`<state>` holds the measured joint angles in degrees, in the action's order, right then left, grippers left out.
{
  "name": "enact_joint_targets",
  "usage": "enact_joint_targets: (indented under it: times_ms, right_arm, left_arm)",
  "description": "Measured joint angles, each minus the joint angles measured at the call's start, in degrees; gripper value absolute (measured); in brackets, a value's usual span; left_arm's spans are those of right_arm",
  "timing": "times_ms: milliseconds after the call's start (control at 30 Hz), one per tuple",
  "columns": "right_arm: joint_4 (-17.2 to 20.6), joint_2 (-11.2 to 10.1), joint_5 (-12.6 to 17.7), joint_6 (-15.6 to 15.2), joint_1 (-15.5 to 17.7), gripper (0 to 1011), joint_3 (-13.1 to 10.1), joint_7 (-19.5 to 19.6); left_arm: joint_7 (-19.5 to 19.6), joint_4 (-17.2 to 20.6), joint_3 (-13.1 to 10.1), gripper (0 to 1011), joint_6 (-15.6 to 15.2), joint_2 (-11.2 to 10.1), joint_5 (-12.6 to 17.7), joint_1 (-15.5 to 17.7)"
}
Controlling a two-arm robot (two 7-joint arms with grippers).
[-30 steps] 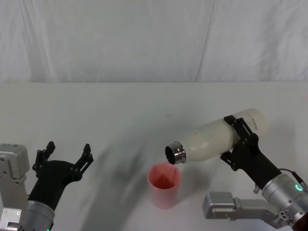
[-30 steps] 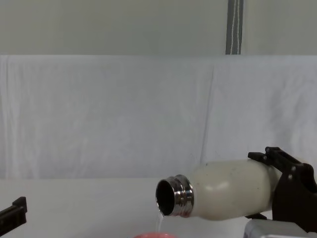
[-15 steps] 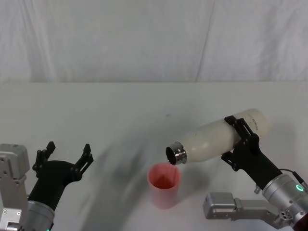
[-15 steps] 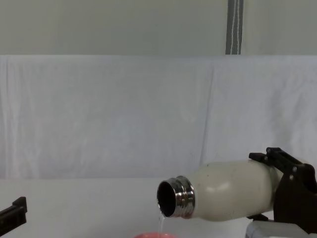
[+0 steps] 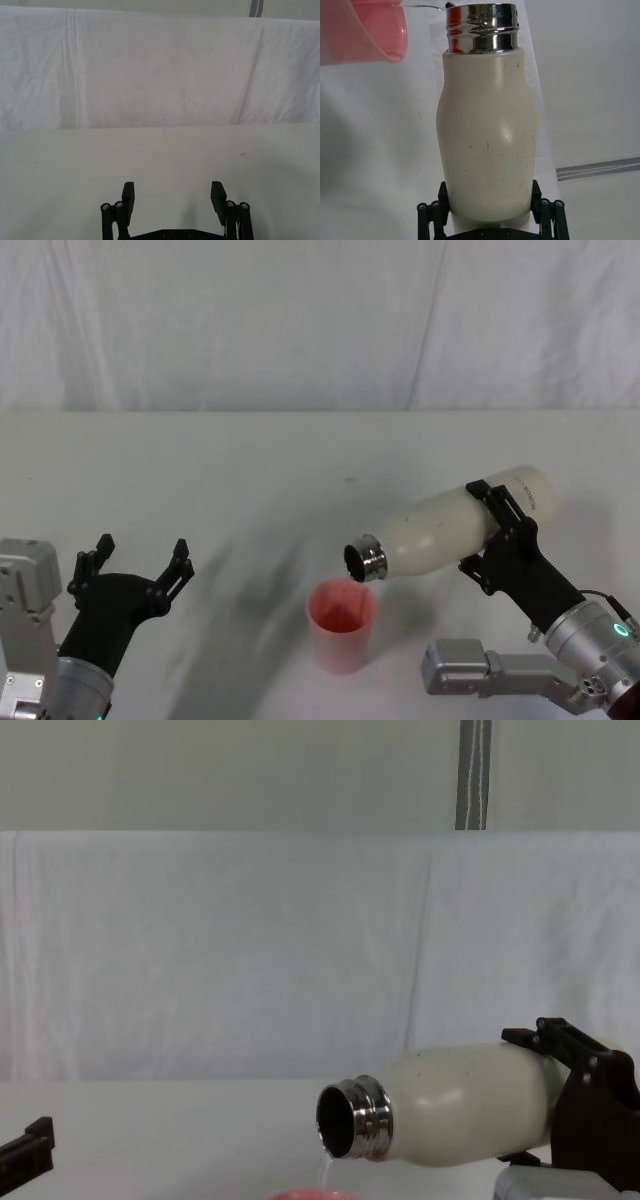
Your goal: Grasp the thermos with one hand and pour water into the cup lid.
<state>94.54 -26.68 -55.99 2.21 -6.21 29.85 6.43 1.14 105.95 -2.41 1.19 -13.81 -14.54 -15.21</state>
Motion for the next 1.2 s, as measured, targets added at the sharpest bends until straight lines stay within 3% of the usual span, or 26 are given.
enact_joint_targets:
  times_ms: [1200]
  right_arm:
    - [0.01, -0.07, -0.51, -0.09, -0.45, 950, 0.55, 0.07]
  left_arm:
    - [0.0, 0.0, 0.0, 1001, 0.0, 0.0, 0.0, 0.0]
